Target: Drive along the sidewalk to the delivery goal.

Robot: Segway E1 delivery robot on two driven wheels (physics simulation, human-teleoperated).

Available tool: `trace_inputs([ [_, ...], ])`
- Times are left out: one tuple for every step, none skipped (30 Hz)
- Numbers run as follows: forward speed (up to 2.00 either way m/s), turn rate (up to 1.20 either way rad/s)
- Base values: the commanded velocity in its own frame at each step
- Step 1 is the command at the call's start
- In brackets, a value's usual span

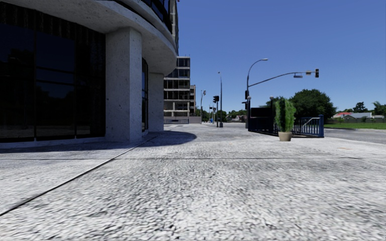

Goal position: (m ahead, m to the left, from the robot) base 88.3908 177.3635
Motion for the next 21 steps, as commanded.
trace_inputs([
  [1.94, 0.0],
  [1.94, 0.0],
  [1.94, 0.0],
  [1.94, 0.0],
  [1.94, 0.0],
  [1.94, 0.0],
  [1.94, 0.0],
  [1.94, 0.0],
  [1.94, 0.0],
  [1.94, 0.0],
  [1.94, 0.0],
  [1.94, 0.0],
  [1.94, 0.0],
  [1.94, 0.0],
  [1.94, 0.0],
  [1.94, 0.0],
  [1.94, 0.0],
  [1.94, 0.0],
  [1.94, 0.0],
  [1.94, 0.0],
  [1.94, 0.0],
])
